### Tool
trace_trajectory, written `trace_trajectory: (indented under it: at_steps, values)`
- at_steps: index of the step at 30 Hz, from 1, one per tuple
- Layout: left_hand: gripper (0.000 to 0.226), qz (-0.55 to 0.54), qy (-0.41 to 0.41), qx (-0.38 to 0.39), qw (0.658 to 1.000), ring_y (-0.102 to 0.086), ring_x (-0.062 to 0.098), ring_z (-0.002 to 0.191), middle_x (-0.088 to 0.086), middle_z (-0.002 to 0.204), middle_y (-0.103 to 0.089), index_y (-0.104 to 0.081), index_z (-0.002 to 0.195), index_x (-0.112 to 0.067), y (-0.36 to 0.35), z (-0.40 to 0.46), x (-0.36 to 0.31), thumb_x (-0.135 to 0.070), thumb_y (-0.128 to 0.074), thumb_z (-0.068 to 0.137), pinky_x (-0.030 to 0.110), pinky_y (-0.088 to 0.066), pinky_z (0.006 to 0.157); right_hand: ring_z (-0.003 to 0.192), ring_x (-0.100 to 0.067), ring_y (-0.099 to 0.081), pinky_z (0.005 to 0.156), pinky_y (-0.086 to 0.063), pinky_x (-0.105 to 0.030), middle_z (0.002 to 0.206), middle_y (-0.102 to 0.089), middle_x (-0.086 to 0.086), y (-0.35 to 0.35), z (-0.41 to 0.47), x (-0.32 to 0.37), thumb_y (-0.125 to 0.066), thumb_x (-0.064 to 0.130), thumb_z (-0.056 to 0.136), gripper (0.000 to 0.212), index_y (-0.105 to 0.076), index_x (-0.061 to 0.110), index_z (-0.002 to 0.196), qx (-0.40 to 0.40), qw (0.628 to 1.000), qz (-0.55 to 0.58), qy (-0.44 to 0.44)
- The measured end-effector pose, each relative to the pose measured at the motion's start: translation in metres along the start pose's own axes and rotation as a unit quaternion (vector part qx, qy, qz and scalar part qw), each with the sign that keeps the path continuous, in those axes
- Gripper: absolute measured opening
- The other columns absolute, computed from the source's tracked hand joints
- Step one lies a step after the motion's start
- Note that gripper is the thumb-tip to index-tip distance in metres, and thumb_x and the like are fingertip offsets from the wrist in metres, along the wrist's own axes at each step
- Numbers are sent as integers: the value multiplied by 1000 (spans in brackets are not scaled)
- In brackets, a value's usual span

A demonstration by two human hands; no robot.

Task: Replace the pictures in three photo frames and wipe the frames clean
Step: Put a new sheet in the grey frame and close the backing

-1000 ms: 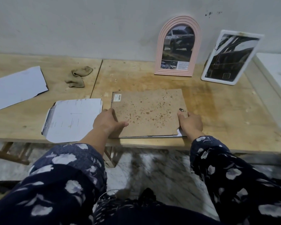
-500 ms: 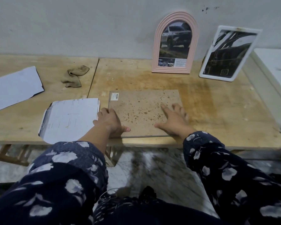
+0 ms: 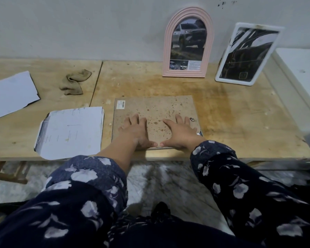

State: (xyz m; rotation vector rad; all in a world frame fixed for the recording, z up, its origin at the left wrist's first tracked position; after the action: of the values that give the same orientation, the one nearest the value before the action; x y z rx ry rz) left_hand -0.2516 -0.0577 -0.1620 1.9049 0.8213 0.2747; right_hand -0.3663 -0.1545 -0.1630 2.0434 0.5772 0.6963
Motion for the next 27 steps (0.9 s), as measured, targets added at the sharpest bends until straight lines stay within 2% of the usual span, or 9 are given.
trace_trajectory:
  at_steps: [4,7,15,17,19,22,25,27]
  values:
    - [108,10,-1,0,1000,-2,37,144,1,159,2,-15,149,-22,0,3,-5,-64,-73,68,63,-26,109,143,-41,15,105,-9,-73,159,11,2,-4,2,4,-74,48,73,91,-17,48,144,14,1000,5,6]
    - [108,14,-25,23,999,6,41,144,-7,159,9,-9,152,-21,-4,4,-12,-59,-72,73,66,-27,107,143,-42,17,103,-8,-76,159,13,2,-7,3,7,-73,46,75,89,-16,49,143,21,1000,5,9]
    - [98,51,-107,44,992,8,40,145,-12,159,9,-6,153,-29,-7,4,-30,-50,-68,81,65,-27,108,146,-33,12,109,-5,-69,160,5,8,-5,-7,-1,-70,54,74,85,-22,45,144,-34,998,27,35]
    - [98,47,-105,49,992,7,39,145,-14,159,5,-9,152,-31,-6,6,-28,-52,-70,79,66,-25,109,147,-25,3,113,-6,-60,160,-3,7,-3,-12,-8,-65,59,75,82,-25,41,144,-71,996,25,41]
    - [99,44,-92,56,993,3,39,144,-14,158,1,-12,151,-34,-2,8,-27,-53,-73,75,66,-21,110,146,-20,-6,116,-9,-50,160,-9,3,2,-16,-21,-55,58,84,74,-25,32,147,-117,992,24,32]
    - [95,30,-75,70,994,-8,35,141,-4,153,-9,-16,149,-32,8,15,-37,-44,-74,73,64,-18,111,145,-24,-11,116,-10,-44,159,-12,-4,9,-25,-50,-35,35,98,58,-18,17,150,-176,984,4,-38]
    - [89,50,-110,43,992,-14,30,141,-1,154,-12,-17,150,-26,12,21,-70,-40,-66,76,63,-15,111,133,-33,-35,107,-28,-47,149,-35,-11,15,-38,-73,-26,27,80,67,-35,6,143,-232,968,-7,-92]
    - [87,47,-129,38,990,-5,27,146,-4,159,-4,-11,152,-26,6,25,-90,-35,-62,82,63,-10,114,121,-37,-50,98,-40,-51,139,-51,-10,11,-39,-78,-25,28,70,72,-51,5,134,-234,969,-36,-69]
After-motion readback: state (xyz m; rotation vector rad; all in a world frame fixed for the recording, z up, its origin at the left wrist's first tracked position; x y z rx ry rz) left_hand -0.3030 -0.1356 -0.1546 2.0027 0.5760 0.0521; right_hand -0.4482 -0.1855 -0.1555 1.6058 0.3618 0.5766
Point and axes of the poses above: each hand's wrist, its own z-axis towards the middle knuckle, its own y-axis out of the back of the hand, x = y × z, the point moved 10 cm from there along z, towards the middle knuckle
